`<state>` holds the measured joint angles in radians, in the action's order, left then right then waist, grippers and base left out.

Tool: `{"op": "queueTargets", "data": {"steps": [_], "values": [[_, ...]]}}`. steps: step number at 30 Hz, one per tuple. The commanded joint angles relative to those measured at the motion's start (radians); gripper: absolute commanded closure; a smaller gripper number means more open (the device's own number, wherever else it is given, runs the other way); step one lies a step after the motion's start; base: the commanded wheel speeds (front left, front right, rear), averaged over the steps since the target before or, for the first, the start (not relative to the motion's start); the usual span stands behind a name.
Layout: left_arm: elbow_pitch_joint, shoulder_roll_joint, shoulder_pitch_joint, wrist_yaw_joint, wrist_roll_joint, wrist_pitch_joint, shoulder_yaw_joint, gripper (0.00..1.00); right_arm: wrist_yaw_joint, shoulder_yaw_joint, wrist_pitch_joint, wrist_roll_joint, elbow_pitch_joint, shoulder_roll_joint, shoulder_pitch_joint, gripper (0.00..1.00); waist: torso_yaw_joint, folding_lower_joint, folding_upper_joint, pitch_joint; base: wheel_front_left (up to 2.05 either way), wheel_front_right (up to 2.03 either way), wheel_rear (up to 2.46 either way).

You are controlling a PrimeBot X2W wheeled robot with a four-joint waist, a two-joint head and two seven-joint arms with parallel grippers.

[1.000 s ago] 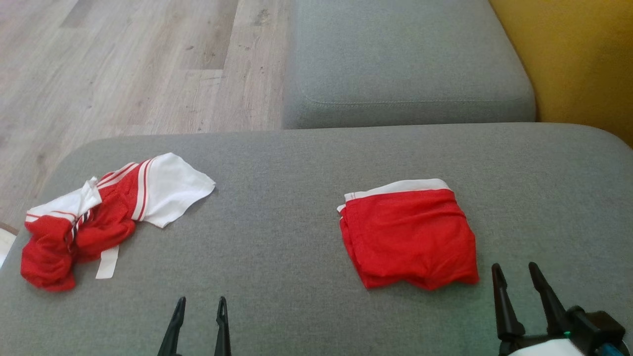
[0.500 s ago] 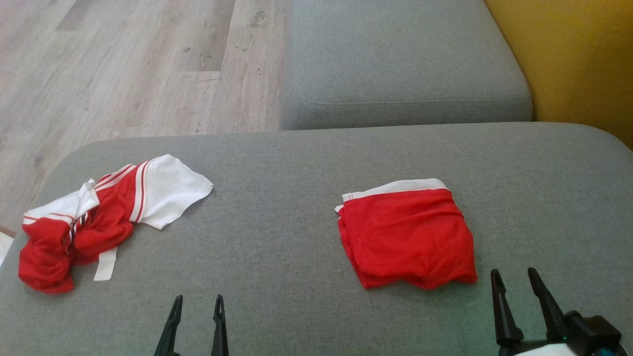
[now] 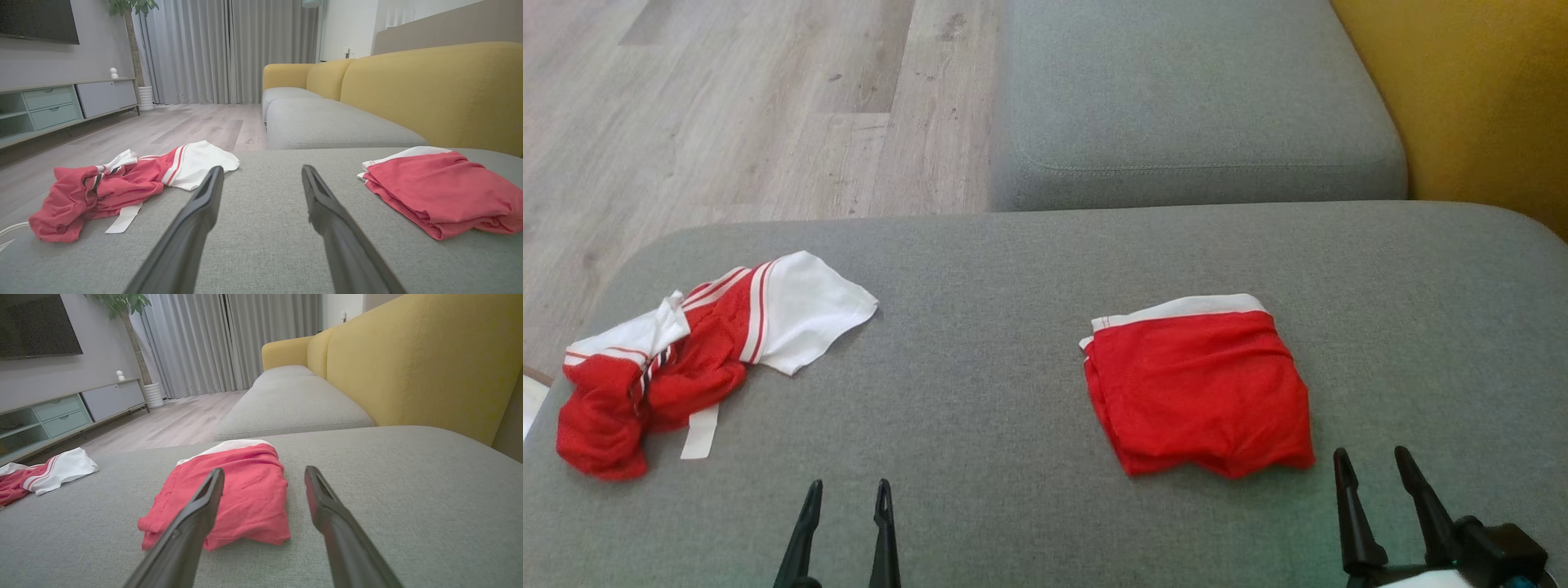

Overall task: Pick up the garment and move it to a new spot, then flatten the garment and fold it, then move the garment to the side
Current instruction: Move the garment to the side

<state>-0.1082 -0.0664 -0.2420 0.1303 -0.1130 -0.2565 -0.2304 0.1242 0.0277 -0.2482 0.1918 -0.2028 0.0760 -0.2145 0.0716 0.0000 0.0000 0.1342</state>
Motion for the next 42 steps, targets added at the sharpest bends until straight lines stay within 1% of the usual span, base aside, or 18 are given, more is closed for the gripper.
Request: {"op": "queueTargets", "data": {"steps": [1, 6, 10, 14, 16, 17, 19, 24, 26, 27, 30, 34, 35, 36, 37, 39, 42], "values": [[0.038, 0.013, 0.051, -0.002, 0.014, -0.005, 0.034, 0.00, 0.007, 0.021, -0.014, -0.012, 0.027, 0.010, 0.035, 0.00, 0.002, 0.0000, 0.0000, -0.002, 0.00, 0.00, 0.00], [0.043, 0.014, 0.058, 0.002, 0.024, -0.005, 0.029, 0.00, 0.007, 0.026, -0.014, -0.013, 0.019, 0.016, 0.043, 0.00, 0.009, 0.0000, 0.0000, -0.011, 0.00, 0.00, 0.00], [0.043, 0.015, 0.065, -0.009, 0.021, -0.005, 0.018, 0.00, 0.007, 0.032, -0.014, -0.008, 0.006, 0.019, 0.067, 0.00, 0.013, 0.0000, 0.0000, -0.030, 0.00, 0.00, 0.00], [0.043, 0.015, 0.079, -0.007, 0.020, -0.005, 0.012, 0.00, 0.007, 0.044, -0.014, 0.009, -0.033, 0.037, 0.112, 0.00, 0.019, 0.0000, 0.0000, -0.054, 0.00, 0.00, 0.00], [0.044, 0.016, 0.085, -0.004, 0.020, -0.005, 0.010, 0.00, 0.007, 0.058, -0.014, 0.024, -0.069, 0.052, 0.146, 0.00, 0.022, 0.0000, 0.0000, -0.069, 0.00, 0.00, 0.00], [0.043, 0.016, 0.092, -0.001, 0.021, -0.005, 0.005, 0.00, 0.007, 0.071, -0.013, 0.042, -0.125, 0.069, 0.187, 0.00, 0.026, 0.0000, 0.0000, -0.083, 0.00, 0.00, 0.00], [0.043, 0.016, 0.100, 0.001, 0.024, -0.005, -0.001, 0.00, 0.007, 0.090, 0.004, 0.064, -0.181, 0.090, 0.239, 0.00, 0.030, 0.0000, 0.0000, -0.099, 0.00, 0.00, 0.00], [0.053, 0.016, 0.120, 0.013, 0.026, -0.005, -0.016, 0.00, 0.007, 0.106, 0.100, 0.121, -0.308, 0.138, 0.382, 0.00, 0.037, 0.0000, 0.0000, -0.135, 0.00, 0.00, 0.00], [0.060, 0.016, 0.135, 0.021, 0.027, -0.005, -0.025, 0.00, 0.007, 0.112, 0.149, 0.167, -0.371, 0.162, 0.458, 0.00, 0.039, 0.0000, 0.0000, -0.167, 0.00, 0.00, 0.00], [0.060, 0.016, 0.135, 0.021, 0.027, -0.005, -0.025, 0.00, 0.007, 0.112, 0.149, 0.167, -0.371, 0.162, 0.458, 0.00, 0.039, 0.0000, 0.0000, -0.167, 0.00, 0.00, 0.00], [0.060, 0.016, 0.156, 0.021, 0.026, -0.005, -0.037, 0.00, 0.007, 0.127, 0.178, 0.216, -0.426, 0.179, 0.522, 0.00, 0.042, 0.0000, 0.0000, -0.200, 0.00, 0.00, 0.00], [0.058, 0.016, 0.185, 0.027, 0.026, -0.005, -0.049, 0.00, 0.007, 0.186, 0.221, 0.304, -0.484, 0.187, 0.580, 0.00, 0.041, 0.0000, 0.0000, -0.240, 0.00, 0.00, 0.00], [0.057, 0.016, 0.191, 0.029, 0.026, -0.005, -0.050, 0.00, 0.007, 0.206, 0.236, 0.333, -0.497, 0.183, 0.590, 0.11, 0.039, 0.0000, 0.0000, -0.248, 0.00, 0.00, 0.00], [0.055, 0.016, 0.195, 0.031, 0.025, -0.005, -0.051, 0.00, 0.007, 0.227, 0.253, 0.365, -0.508, 0.180, 0.599, 0.60, 0.035, 0.0000, 0.0000, -0.255, 0.00, 0.00, 0.00], [0.053, 0.016, 0.199, 0.031, 0.022, -0.005, -0.053, 0.00, 0.007, 0.250, 0.268, 0.395, -0.514, 0.177, 0.608, 1.00, 0.031, 0.0000, 0.0000, -0.263, 0.00, 0.00, 0.00], [0.053, 0.016, 0.208, 0.035, 0.018, -0.005, -0.057, 0.00, 0.007, 0.283, 0.270, 0.448, -0.516, 0.184, 0.627, 1.00, 0.021, 0.0000, 0.0000, -0.276, 0.00, 0.00, 0.00], [0.068, 0.016, 0.228, 0.041, 0.041, -0.005, -0.065, 0.00, 0.007, 0.310, 0.235, 0.479, -0.518, 0.226, 0.657, 1.00, -0.001, 0.0000, 0.0000, -0.302, 0.00, 0.00, 0.00]]}}
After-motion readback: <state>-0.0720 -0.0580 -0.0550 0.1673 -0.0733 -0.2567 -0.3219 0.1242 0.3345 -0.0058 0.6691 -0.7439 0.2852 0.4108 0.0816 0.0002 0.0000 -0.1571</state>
